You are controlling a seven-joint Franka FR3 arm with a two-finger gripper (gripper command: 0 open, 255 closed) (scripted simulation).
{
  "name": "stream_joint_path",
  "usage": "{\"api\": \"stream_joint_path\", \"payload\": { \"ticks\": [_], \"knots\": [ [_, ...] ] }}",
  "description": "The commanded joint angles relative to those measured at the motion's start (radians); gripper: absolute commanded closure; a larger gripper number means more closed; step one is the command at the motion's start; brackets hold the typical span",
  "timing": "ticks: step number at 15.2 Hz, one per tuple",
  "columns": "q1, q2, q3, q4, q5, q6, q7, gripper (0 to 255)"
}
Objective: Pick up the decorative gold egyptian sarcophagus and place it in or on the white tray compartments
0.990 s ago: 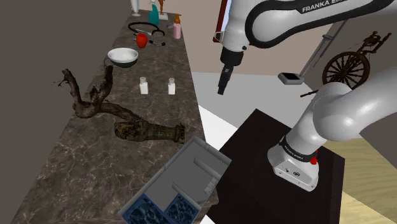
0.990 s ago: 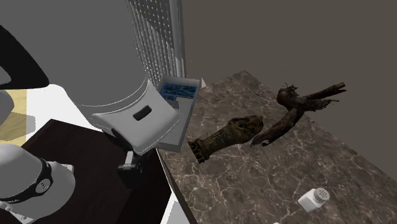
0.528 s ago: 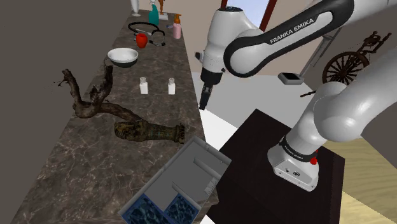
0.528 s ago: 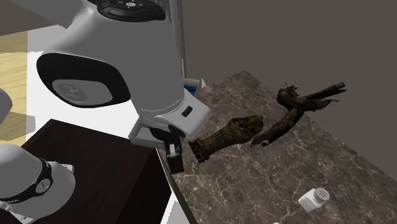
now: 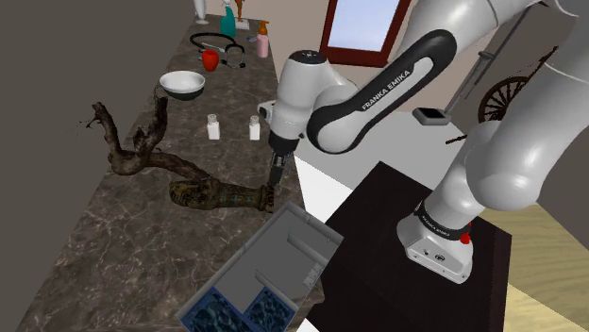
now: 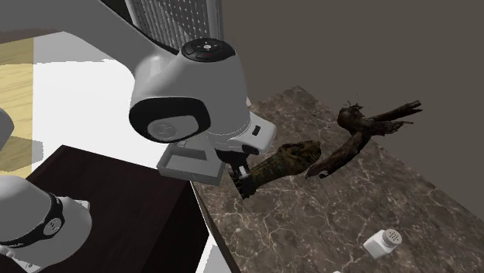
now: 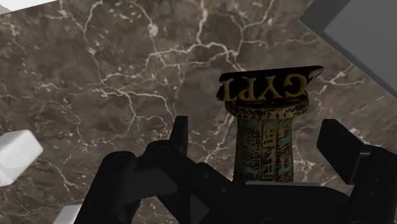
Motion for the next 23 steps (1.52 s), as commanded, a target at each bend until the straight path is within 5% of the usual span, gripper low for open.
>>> {"api": "stream_joint_path", "payload": {
  "ticks": [1, 6, 13, 21, 22, 23],
  "knots": [
    [0.009, 0.078, 0.008, 0.031, -0.067, 0.063, 0.036, 0],
    [0.089, 0.259, -0.036, 0.134, -0.263, 0.172, 0.161, 0],
    [0.137, 0.367, -0.100, 0.174, -0.337, 0.240, 0.219, 0],
    [0.142, 0.375, -0.105, 0.177, -0.341, 0.245, 0.223, 0],
    [0.142, 0.375, -0.105, 0.177, -0.341, 0.245, 0.223, 255],
    [0.142, 0.375, -0.105, 0.177, -0.341, 0.245, 0.223, 255]
  ]
}}
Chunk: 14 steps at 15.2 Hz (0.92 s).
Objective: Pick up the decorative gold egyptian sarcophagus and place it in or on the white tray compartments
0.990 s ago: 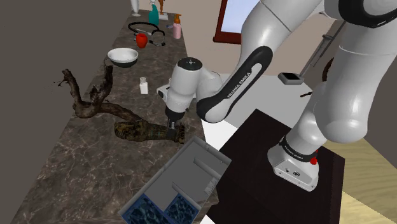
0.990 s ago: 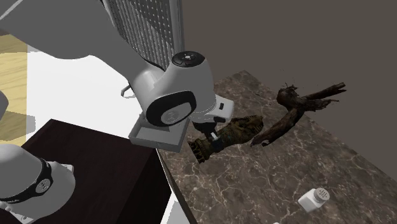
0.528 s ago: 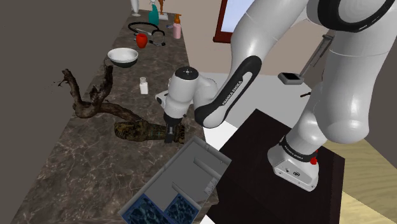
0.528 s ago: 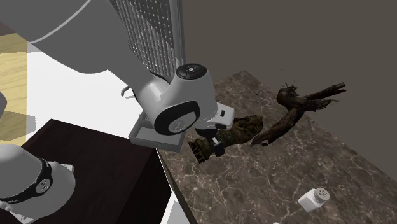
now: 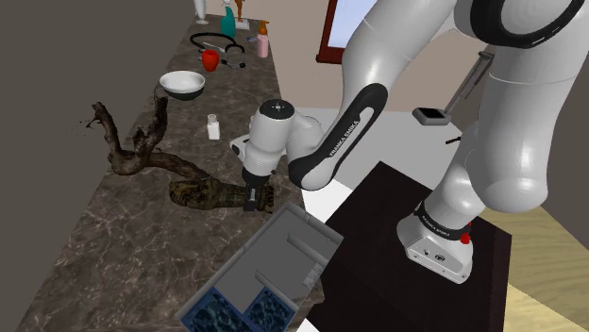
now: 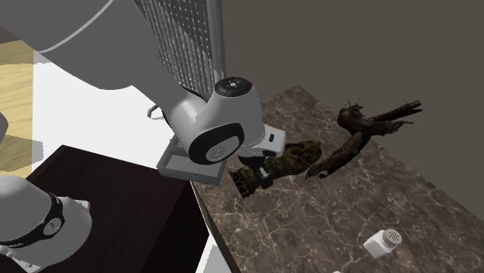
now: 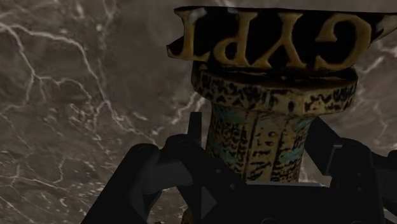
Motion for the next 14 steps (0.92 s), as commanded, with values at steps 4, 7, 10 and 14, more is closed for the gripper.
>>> {"api": "stream_joint_path", "payload": {
  "ticks": [4, 7, 10, 14],
  "knots": [
    [-0.001, 0.001, -0.002, -0.002, 0.000, 0.000, 0.001, 255],
    [-0.001, 0.001, -0.001, 0.000, 0.001, -0.001, 0.000, 255],
    [-0.017, -0.025, 0.018, -0.006, 0.019, -0.023, -0.017, 255],
    [-0.046, -0.079, 0.055, -0.015, 0.062, -0.068, -0.052, 255]
  ]
}}
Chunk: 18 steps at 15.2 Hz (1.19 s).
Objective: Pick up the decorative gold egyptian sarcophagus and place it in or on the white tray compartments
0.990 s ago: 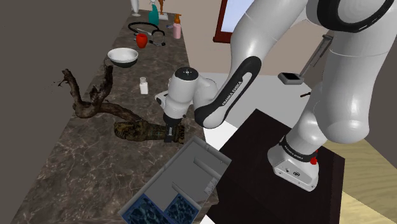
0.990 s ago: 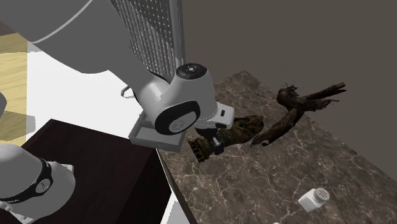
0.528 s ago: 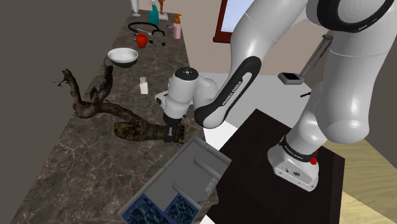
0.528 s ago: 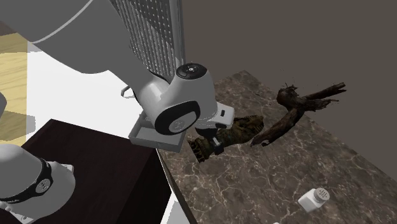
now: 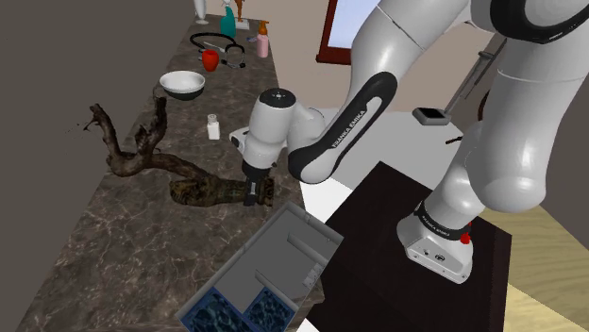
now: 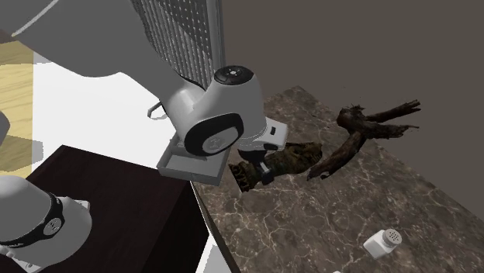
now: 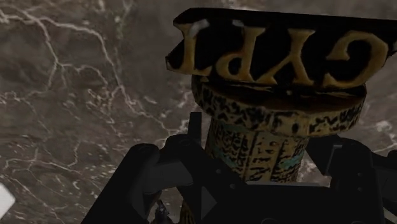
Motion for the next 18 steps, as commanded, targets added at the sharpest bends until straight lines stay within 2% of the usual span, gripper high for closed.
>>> {"api": "stream_joint_path", "payload": {
  "ticks": [1, 9, 18],
  "knots": [
    [-0.014, -0.029, 0.017, -0.006, 0.023, -0.022, -0.018, 255],
    [-0.051, -0.132, 0.070, -0.009, 0.116, -0.117, -0.091, 255],
    [-0.065, -0.228, 0.096, 0.004, 0.199, -0.220, -0.154, 255]
  ]
}}
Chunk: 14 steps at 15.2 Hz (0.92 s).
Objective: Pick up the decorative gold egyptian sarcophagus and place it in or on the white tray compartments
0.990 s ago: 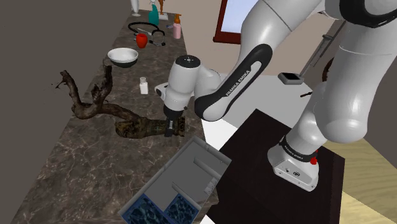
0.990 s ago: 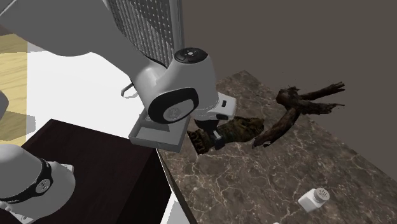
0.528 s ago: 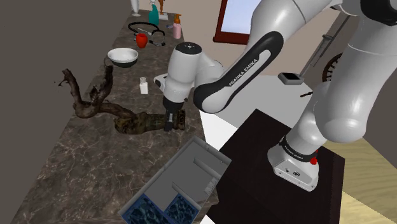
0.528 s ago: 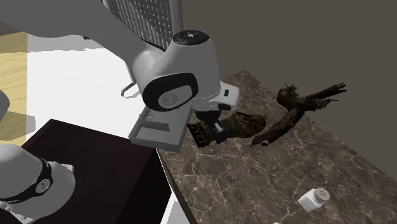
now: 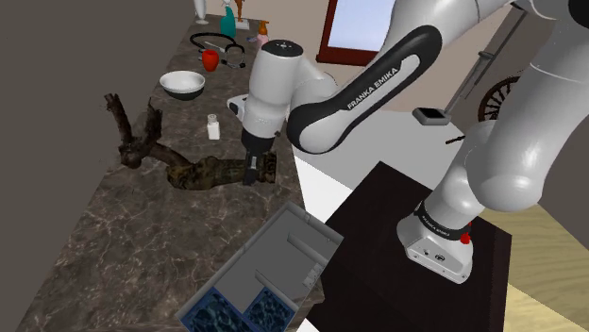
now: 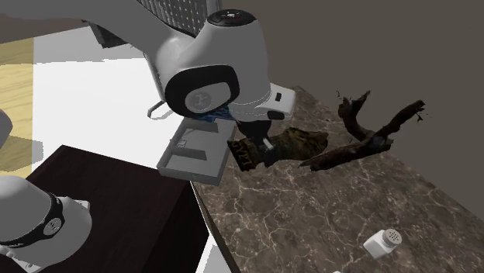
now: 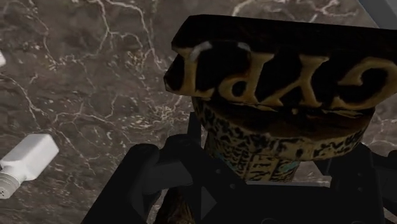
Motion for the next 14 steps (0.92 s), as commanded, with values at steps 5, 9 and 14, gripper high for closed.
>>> {"api": "stream_joint_path", "payload": {
  "ticks": [5, 9, 14],
  "knots": [
    [0.051, -0.117, 0.051, -0.140, 0.030, 0.027, 0.084, 255],
    [0.101, -0.197, 0.101, -0.235, 0.059, 0.044, 0.160, 255],
    [0.176, -0.286, 0.174, -0.329, 0.110, 0.051, 0.262, 255]
  ]
}}
